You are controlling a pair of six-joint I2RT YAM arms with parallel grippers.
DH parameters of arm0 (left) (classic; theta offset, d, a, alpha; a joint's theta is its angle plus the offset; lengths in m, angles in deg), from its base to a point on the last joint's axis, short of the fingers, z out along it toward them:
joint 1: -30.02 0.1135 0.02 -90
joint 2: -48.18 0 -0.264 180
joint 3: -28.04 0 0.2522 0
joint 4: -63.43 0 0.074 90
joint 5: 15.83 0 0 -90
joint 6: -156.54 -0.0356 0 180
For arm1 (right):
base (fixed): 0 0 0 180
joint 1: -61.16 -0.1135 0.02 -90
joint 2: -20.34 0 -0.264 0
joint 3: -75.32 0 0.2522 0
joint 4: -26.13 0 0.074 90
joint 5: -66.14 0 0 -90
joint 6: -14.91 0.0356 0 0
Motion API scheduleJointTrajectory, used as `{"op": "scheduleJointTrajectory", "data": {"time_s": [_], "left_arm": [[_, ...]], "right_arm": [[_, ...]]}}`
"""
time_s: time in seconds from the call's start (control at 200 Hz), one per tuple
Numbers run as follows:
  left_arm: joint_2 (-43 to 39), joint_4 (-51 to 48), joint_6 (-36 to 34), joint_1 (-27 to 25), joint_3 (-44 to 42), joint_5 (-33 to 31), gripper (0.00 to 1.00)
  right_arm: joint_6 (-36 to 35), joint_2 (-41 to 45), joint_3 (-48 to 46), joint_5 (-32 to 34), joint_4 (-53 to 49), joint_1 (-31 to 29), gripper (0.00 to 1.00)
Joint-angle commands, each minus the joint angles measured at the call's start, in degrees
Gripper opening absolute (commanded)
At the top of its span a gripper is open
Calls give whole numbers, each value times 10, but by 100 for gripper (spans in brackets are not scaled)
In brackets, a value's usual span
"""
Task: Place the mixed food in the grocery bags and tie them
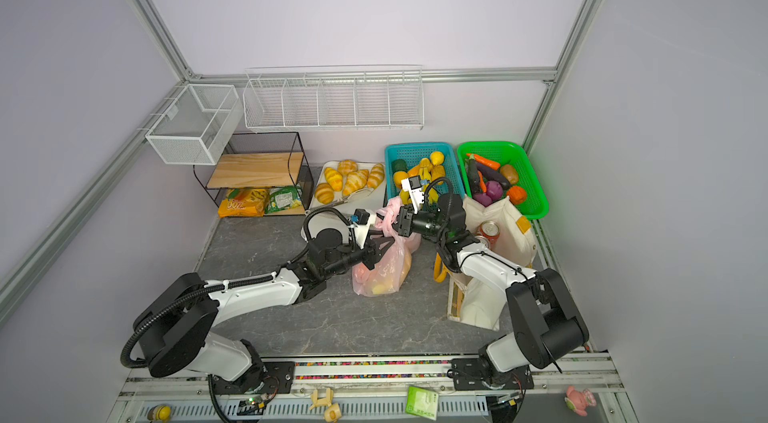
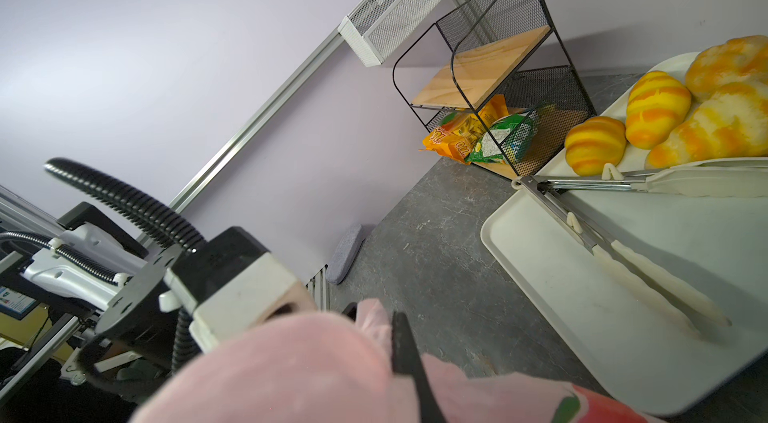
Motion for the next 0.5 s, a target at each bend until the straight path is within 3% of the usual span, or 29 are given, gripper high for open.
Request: {"op": "scheduleJointTrajectory", "data": {"time_s": [0.0, 0.21, 0.345, 0.495], "left_arm": [[-18, 36, -7, 1, -22, -5, 40], [-81, -38, -41, 17, -40, 45, 56], [-138, -86, -50, 46, -47, 65, 58], [-202, -145, -78, 56, -50, 36, 59]], "right_arm": [[-25, 26, -5, -27, -20, 0, 7], [-57, 31, -3, -31, -48, 3, 7], [-64, 29, 0, -32, -57, 3, 7], [-72, 28, 5, -32, -68, 3, 7]]}}
